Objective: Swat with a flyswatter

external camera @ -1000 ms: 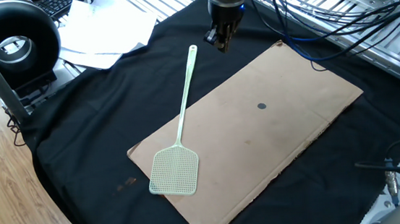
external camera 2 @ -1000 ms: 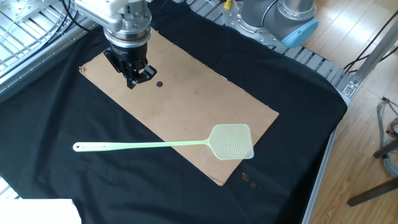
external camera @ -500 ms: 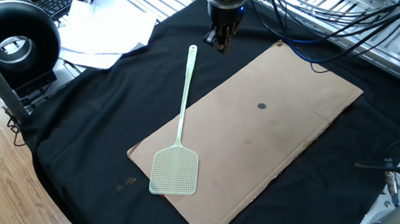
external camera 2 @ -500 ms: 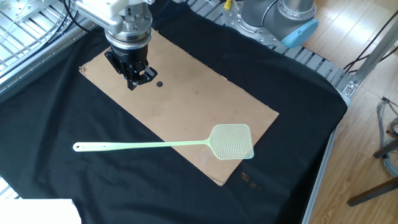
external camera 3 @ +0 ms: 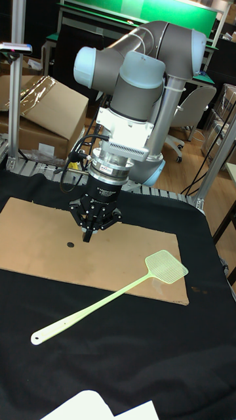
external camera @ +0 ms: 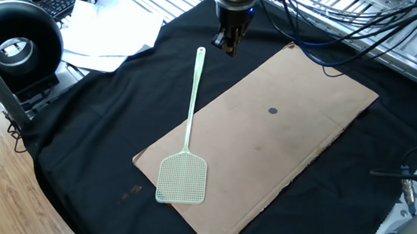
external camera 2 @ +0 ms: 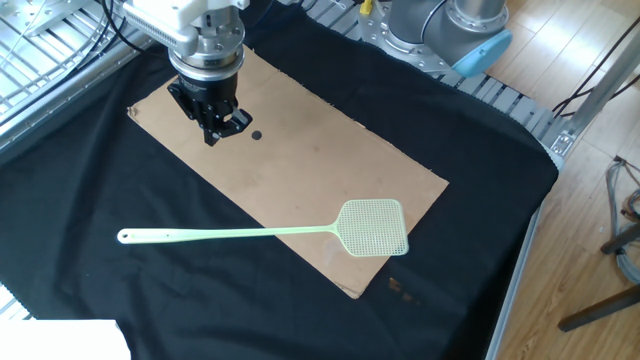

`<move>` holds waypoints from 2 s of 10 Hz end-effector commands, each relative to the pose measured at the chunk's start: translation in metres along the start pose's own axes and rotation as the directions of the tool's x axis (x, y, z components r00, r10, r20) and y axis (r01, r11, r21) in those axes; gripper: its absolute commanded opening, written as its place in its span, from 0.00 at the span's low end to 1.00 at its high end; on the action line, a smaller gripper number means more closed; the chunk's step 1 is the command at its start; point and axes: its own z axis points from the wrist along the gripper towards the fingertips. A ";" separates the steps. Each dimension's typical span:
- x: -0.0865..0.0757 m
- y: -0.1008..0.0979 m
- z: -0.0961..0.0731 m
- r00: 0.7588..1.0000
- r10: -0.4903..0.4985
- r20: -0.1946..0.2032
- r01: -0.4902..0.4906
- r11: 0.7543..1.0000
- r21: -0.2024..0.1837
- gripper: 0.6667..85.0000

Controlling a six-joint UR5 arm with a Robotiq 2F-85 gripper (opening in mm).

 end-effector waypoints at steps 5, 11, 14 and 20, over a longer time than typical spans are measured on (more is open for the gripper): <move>-0.004 0.004 0.001 1.000 0.022 0.014 -0.022 1.000 -0.017 0.13; 0.001 0.018 -0.001 0.998 0.064 0.004 -0.063 0.996 -0.067 0.15; -0.006 0.014 0.008 0.994 0.102 0.042 -0.102 0.995 -0.013 0.15; -0.016 0.009 0.011 0.988 0.128 0.087 -0.134 0.989 0.069 0.14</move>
